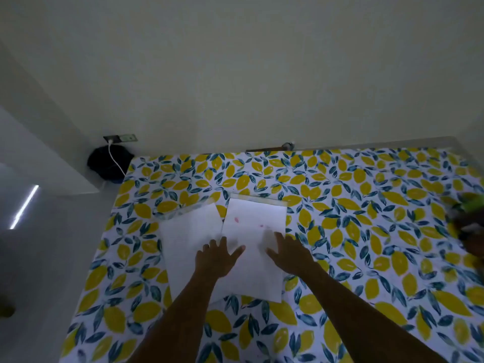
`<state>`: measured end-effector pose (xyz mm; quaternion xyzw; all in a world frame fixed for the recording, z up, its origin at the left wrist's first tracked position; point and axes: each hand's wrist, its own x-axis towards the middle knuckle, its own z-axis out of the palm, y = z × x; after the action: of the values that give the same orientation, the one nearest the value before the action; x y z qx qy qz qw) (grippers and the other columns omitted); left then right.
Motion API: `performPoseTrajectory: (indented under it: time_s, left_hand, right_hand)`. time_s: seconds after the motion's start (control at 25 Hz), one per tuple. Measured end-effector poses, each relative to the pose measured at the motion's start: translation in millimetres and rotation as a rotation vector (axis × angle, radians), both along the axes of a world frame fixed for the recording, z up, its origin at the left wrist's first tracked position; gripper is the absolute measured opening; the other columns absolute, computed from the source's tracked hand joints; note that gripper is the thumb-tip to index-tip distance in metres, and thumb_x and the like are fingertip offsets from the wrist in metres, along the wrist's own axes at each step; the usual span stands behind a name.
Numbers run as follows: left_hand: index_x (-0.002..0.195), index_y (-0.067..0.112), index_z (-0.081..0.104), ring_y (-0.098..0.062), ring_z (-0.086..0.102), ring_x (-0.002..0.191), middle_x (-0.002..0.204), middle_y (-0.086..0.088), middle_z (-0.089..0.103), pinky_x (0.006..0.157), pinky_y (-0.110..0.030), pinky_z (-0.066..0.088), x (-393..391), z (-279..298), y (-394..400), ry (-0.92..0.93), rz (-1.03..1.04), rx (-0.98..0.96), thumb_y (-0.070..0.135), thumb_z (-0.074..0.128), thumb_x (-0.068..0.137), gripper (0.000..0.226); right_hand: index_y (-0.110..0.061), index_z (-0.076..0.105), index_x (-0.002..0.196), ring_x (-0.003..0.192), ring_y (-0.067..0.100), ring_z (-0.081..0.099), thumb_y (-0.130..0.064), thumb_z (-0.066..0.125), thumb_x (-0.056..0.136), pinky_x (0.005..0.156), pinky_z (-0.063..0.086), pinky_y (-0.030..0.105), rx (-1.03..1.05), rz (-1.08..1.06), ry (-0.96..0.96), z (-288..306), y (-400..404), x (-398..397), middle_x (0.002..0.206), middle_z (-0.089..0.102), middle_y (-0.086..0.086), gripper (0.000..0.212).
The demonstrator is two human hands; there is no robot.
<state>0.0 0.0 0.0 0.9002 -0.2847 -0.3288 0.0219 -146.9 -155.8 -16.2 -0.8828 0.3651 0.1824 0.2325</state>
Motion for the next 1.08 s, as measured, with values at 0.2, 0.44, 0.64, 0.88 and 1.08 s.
performPoseTrajectory:
  time_s: [0.2, 0.44, 0.64, 0.88, 1.08]
  left_hand:
    - [0.147, 0.018, 0.027, -0.042, 0.041, 0.126, 0.147, -0.022, 0.032, 0.098, -0.048, 0.043, -12.3, -28.2, -8.8, -0.126, 0.055, -0.031, 0.074, 0.035, 0.085, 0.084]
    - [0.141, 0.015, 0.033, -0.045, 0.046, 0.116, 0.134, -0.023, 0.042, 0.097, -0.047, 0.042, -14.9, -31.8, -7.4, -0.097, 0.176, -0.128, 0.069, 0.045, 0.085, 0.078]
    - [0.133, 0.017, 0.043, -0.038, 0.057, 0.11, 0.121, -0.018, 0.054, 0.093, -0.043, 0.046, -21.6, -19.0, 16.8, -0.004, 0.26, -0.26, 0.054, 0.052, 0.089, 0.058]
    - [0.116, 0.011, 0.064, -0.028, 0.063, 0.103, 0.108, -0.007, 0.065, 0.087, -0.029, 0.051, -28.5, -4.9, 71.8, 0.129, 0.204, -0.432, -0.005, 0.048, 0.081, 0.042]
    - [0.113, 0.005, 0.069, -0.02, 0.062, 0.099, 0.105, -0.007, 0.067, 0.084, -0.012, 0.047, -35.7, 8.0, 101.2, 0.176, 0.14, -0.538, -0.004, 0.054, 0.08, 0.037]
  right_hand:
    - [-0.011, 0.032, 0.14, 0.115, 0.039, 0.056, -0.043, 0.048, 0.095, 0.093, 0.048, 0.044, 0.081, -0.218, -0.117, -23.1, 9.4, -9.0, 0.134, 0.043, 0.02, 0.057]
    - [-0.011, 0.04, 0.132, 0.111, 0.04, 0.058, -0.021, 0.061, 0.086, 0.089, 0.047, 0.043, 0.257, -0.514, -0.271, -30.2, 18.0, -16.0, 0.122, 0.057, 0.021, 0.052]
    - [-0.022, 0.05, 0.128, 0.092, 0.032, 0.063, 0.001, 0.047, 0.082, 0.068, 0.047, 0.035, 0.306, -0.56, -0.332, -30.3, 20.9, -51.8, 0.103, 0.068, 0.013, 0.051]
    - [-0.029, 0.077, 0.1, 0.068, 0.015, 0.064, 0.001, 0.056, 0.086, 0.072, 0.055, 0.043, 0.439, -0.76, -0.57, -16.7, 45.0, -105.9, 0.088, 0.075, 0.002, 0.039]
    - [-0.02, 0.076, 0.108, 0.088, 0.024, 0.074, -0.004, 0.072, 0.082, 0.071, 0.062, 0.042, 0.617, -0.761, -0.704, 16.8, 65.9, -137.0, 0.099, 0.078, 0.006, 0.031]
